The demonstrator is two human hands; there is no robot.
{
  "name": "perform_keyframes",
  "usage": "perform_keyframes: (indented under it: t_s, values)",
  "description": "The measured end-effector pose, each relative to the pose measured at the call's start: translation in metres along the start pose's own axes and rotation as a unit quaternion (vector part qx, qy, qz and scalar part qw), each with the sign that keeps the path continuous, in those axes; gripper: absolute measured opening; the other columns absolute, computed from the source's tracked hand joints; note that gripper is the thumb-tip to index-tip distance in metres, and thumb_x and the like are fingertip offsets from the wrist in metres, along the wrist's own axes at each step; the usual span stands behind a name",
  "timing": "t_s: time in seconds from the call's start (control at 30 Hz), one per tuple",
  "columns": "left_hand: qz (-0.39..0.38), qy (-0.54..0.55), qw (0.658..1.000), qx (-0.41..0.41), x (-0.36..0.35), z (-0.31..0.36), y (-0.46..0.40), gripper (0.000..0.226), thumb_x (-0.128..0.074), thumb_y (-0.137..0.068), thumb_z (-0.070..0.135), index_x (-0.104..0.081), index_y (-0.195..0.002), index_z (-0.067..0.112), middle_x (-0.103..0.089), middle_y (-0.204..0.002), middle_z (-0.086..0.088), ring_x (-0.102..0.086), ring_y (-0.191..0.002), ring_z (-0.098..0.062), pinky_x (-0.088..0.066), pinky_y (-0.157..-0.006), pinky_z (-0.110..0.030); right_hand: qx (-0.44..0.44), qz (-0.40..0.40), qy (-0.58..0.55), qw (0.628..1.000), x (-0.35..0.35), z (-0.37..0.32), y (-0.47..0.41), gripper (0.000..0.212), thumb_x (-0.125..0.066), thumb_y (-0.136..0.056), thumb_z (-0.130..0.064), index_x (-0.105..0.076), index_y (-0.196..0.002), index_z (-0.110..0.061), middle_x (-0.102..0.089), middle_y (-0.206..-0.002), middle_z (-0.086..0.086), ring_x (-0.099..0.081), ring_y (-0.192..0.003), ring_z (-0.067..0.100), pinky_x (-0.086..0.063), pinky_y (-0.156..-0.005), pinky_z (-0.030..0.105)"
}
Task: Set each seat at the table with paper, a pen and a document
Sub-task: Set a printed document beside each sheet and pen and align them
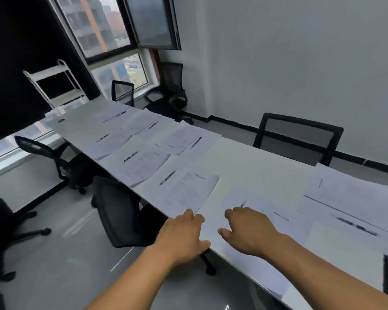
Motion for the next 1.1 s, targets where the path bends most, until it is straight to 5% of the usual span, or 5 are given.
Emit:
perform_keyframes:
  t_s: [0.53,0.73,0.97,1.1]
  values:
    - [-0.145,-0.055,0.965,-0.212,-0.063,-0.023,-0.165,0.068,-0.051,-0.103,0.057,-0.037,-0.164,0.027,-0.053,-0.148,-0.002,-0.058,-0.131,-0.029,-0.045,-0.110,-0.044,-0.253,-0.068,-0.090,0.961,-0.070,0.049,-0.036,0.041,-0.045,-0.105,-0.056,-0.057,-0.123,-0.021,-0.064,-0.114,0.000,-0.061,-0.104,0.023,-0.048,-0.081,0.036]
    - [-0.175,-0.105,0.934,-0.293,-0.090,-0.033,-0.206,0.080,-0.052,-0.105,0.054,-0.017,-0.172,0.028,-0.047,-0.154,-0.007,-0.056,-0.134,-0.031,-0.044,-0.111,-0.045,-0.348,-0.082,-0.108,0.928,-0.112,0.043,-0.028,0.030,-0.044,-0.104,-0.052,-0.047,-0.109,-0.022,-0.053,-0.099,-0.003,-0.051,-0.093,0.023,-0.043,-0.075,0.037]
    - [-0.171,-0.147,0.914,-0.338,-0.118,-0.030,-0.237,0.091,-0.054,-0.103,0.056,-0.002,-0.173,0.032,-0.049,-0.144,-0.009,-0.056,-0.125,-0.032,-0.047,-0.105,-0.047,-0.407,-0.074,-0.131,0.901,-0.157,0.043,-0.011,0.049,-0.046,-0.102,-0.054,-0.043,-0.141,-0.025,-0.063,-0.116,-0.002,-0.059,-0.106,0.026,-0.048,-0.076,0.037]
    - [-0.164,-0.157,0.912,-0.341,-0.131,-0.029,-0.247,0.097,-0.055,-0.102,0.060,0.005,-0.173,0.033,-0.049,-0.141,-0.009,-0.055,-0.122,-0.031,-0.048,-0.103,-0.046,-0.421,-0.062,-0.143,0.894,-0.174,0.050,-0.008,0.047,-0.047,-0.101,-0.054,-0.043,-0.138,-0.024,-0.063,-0.111,-0.002,-0.056,-0.099,0.026,-0.047,-0.074,0.037]
Point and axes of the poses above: each hand's wrist, its own y-axis away from the middle knuckle, its own x-axis out of the back of the hand, z = x × y, the point moved 1 cm from there along -y, towards the middle knuckle
